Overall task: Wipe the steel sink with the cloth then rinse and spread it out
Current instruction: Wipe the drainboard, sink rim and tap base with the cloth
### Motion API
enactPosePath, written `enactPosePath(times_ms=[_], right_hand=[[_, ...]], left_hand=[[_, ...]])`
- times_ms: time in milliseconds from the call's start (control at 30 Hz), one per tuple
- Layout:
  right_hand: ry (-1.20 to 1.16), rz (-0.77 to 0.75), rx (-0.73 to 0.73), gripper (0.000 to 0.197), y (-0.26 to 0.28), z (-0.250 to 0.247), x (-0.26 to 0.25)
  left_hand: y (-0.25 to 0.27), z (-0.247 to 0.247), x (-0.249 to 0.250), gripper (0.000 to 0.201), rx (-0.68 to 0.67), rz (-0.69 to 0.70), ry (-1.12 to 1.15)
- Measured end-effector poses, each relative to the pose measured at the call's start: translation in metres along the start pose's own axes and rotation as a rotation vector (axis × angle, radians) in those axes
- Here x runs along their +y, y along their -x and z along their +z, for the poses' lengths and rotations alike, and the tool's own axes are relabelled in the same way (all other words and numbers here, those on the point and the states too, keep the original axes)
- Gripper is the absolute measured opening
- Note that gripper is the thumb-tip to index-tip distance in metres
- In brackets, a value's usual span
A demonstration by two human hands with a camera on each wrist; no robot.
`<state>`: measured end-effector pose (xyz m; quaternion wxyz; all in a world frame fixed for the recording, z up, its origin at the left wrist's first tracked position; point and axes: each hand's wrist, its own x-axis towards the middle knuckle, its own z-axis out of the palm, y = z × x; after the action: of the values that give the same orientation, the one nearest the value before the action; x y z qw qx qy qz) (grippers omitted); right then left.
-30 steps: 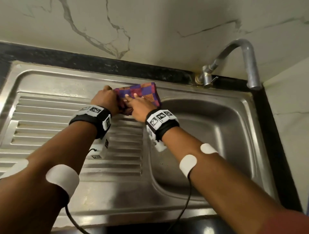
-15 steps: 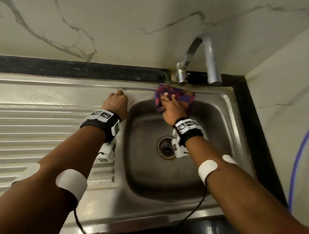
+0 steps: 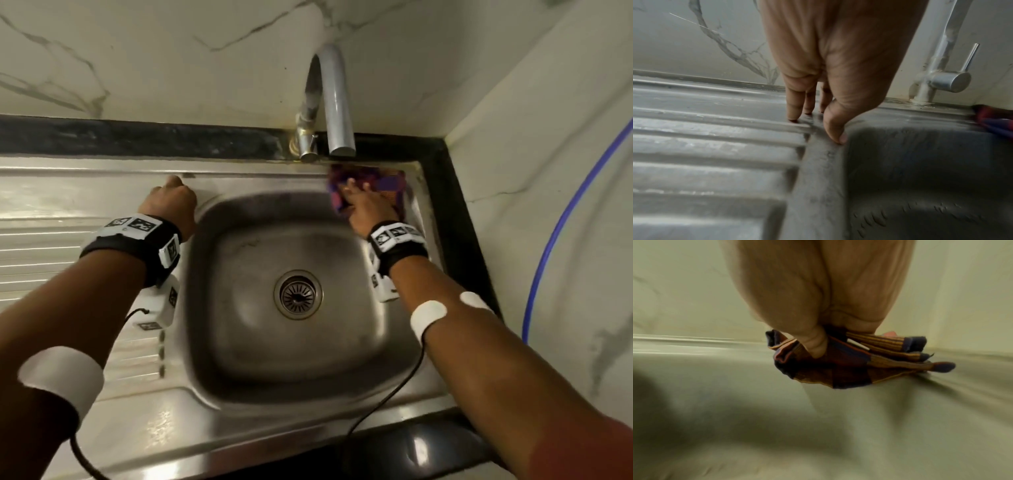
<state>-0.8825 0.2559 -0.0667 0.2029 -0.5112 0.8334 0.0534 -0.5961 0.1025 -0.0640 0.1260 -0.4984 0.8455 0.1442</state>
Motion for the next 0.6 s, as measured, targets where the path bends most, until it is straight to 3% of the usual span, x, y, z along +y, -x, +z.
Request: enactPosePath(times_ms=[200, 467, 600], right_hand=[[0.039, 0.202, 0.003, 0.05, 0.02, -0.028, 0.044], [-0.025, 0.304, -0.026, 0.05, 0.093, 0.026, 0.046], [-0.054, 0.36, -0.024, 0.056, 0.076, 0.02, 0.04]], left_hand=[[0.002, -0.003, 0.0, 0.027, 0.011, 0.001, 0.018], [0.0, 0.003, -0.007, 0.027, 0.023, 0.019, 0.032], [-0.001, 0.007, -0.008, 0.027, 0.028, 0.022, 0.013]])
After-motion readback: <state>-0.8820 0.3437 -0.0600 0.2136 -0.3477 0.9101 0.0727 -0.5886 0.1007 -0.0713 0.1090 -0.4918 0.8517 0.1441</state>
